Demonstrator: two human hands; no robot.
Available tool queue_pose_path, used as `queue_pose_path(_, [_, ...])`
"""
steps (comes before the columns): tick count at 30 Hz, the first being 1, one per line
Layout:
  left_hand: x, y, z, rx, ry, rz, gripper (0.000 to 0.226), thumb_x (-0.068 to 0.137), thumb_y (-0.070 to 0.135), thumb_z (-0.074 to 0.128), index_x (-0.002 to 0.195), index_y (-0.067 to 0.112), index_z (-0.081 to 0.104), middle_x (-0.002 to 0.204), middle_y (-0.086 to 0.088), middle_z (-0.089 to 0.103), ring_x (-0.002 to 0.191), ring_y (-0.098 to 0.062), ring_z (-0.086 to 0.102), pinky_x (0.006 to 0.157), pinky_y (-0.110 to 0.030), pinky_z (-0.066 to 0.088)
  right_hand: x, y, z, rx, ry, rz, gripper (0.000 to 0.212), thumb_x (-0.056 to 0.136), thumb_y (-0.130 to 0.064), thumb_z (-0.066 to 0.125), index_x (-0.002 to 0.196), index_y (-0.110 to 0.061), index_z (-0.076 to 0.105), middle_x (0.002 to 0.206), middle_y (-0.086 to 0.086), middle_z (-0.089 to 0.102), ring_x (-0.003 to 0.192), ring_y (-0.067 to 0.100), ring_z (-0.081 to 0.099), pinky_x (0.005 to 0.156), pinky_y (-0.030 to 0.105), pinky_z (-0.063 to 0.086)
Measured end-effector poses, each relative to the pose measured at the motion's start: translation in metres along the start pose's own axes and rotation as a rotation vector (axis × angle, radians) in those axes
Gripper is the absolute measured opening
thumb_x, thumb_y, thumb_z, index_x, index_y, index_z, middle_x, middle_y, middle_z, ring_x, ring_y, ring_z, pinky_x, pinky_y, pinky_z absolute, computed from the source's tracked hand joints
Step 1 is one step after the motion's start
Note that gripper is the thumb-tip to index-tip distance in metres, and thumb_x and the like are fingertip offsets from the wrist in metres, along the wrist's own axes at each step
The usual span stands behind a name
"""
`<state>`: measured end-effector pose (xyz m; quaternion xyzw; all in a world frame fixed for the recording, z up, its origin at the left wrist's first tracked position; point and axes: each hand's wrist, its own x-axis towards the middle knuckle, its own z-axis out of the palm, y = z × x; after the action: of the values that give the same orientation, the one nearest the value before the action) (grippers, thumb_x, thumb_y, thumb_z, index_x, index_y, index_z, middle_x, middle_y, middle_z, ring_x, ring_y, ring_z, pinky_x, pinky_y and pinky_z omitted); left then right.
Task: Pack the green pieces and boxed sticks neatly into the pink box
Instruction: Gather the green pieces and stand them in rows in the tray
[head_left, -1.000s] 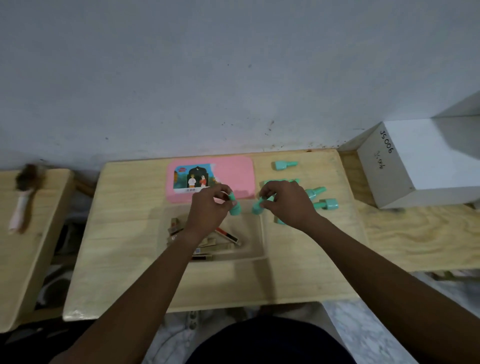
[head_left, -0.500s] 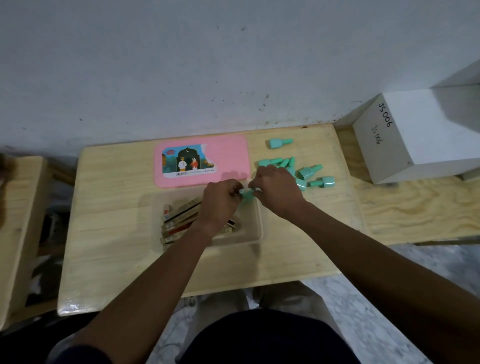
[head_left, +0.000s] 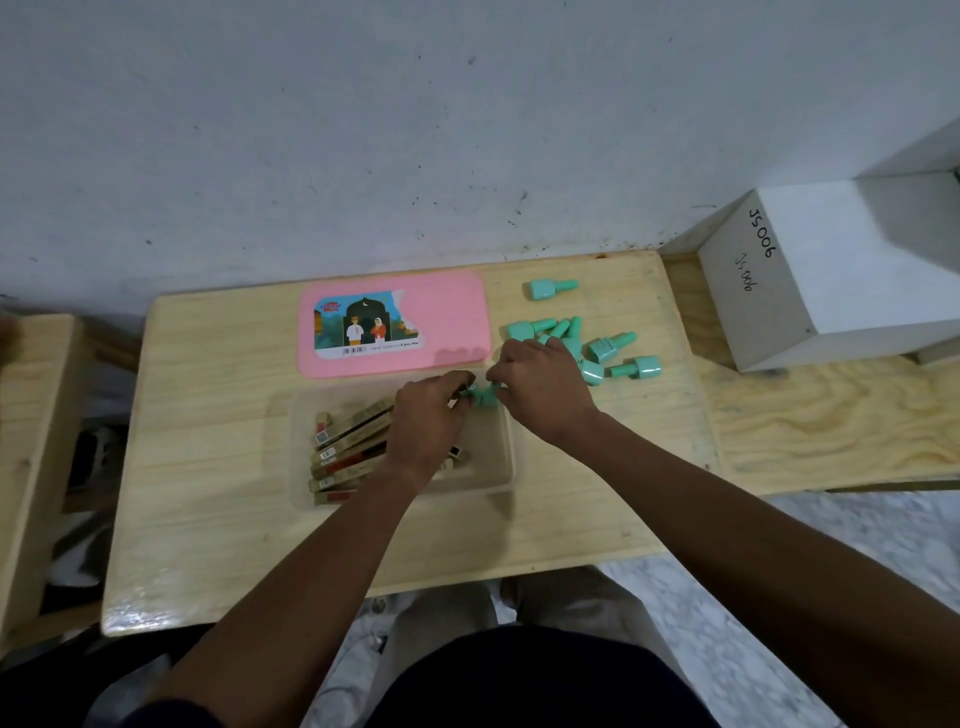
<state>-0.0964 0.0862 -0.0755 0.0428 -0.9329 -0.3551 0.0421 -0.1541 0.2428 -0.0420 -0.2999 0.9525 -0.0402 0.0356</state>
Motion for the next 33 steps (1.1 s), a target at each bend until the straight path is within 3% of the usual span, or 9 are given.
queue_pose_path(8, [-0.004,0.004,0.003,0.051,0.049,0.007,0.026,0.080,0.009,0.069,0.105,0.012,0.074,0.091,-0.010,0.077,0.079,-0.028,0.073,0.074,-0.038,0.058,-0.003,0.004,0.008,-0.037,0.037,-0.038,0.011,0.079,-0.021,0.067,0.086,-0.021,0.076,0.081,-0.001,0.066,0.074,0.024,0.063,0.071,0.035,0.036])
queue_pose_path(17, [-0.006,0.005,0.003,0.183,0.083,0.069,0.028,0.076,0.008,0.074,0.103,0.012,0.075,0.091,-0.007,0.077,0.076,-0.026,0.073,0.066,-0.034,0.059,-0.004,0.008,0.011,0.029,0.116,-0.052,0.013,0.073,-0.019,0.073,0.085,-0.019,0.076,0.077,0.000,0.068,0.068,0.026,0.065,0.070,0.035,0.040])
queue_pose_path(21, [-0.006,0.008,-0.001,0.254,0.116,0.065,0.027,0.080,0.026,0.072,0.107,0.023,0.074,0.089,0.001,0.077,0.072,-0.020,0.072,0.059,-0.032,0.055,-0.006,0.014,0.009,0.098,0.165,-0.059,0.017,0.074,-0.028,0.073,0.090,-0.020,0.076,0.084,0.000,0.070,0.075,0.024,0.067,0.071,0.035,0.041])
queue_pose_path(24, [0.001,0.015,-0.008,0.321,0.174,0.076,0.026,0.083,0.038,0.069,0.108,0.029,0.073,0.078,0.007,0.073,0.064,-0.016,0.068,0.054,-0.029,0.052,-0.006,0.028,0.004,0.220,0.232,0.048,0.018,0.081,-0.035,0.069,0.092,-0.023,0.075,0.085,-0.003,0.070,0.078,0.021,0.067,0.072,0.035,0.042])
queue_pose_path(29, [0.036,0.045,-0.008,0.242,0.166,0.150,0.020,0.083,0.030,0.070,0.103,0.028,0.075,0.088,0.008,0.074,0.079,-0.018,0.068,0.065,-0.030,0.053,-0.005,0.072,0.004,0.327,0.152,0.348,0.019,0.082,-0.030,0.068,0.099,-0.025,0.074,0.088,-0.003,0.070,0.084,0.023,0.065,0.073,0.036,0.046])
queue_pose_path(33, [0.080,0.068,0.012,0.266,-0.083,0.094,0.024,0.084,0.029,0.070,0.107,0.026,0.074,0.105,0.003,0.074,0.102,-0.023,0.062,0.084,-0.036,0.049,0.005,0.105,0.010,0.348,0.003,0.462,0.024,0.084,-0.026,0.066,0.106,-0.026,0.074,0.099,0.002,0.069,0.095,0.027,0.061,0.077,0.038,0.052])
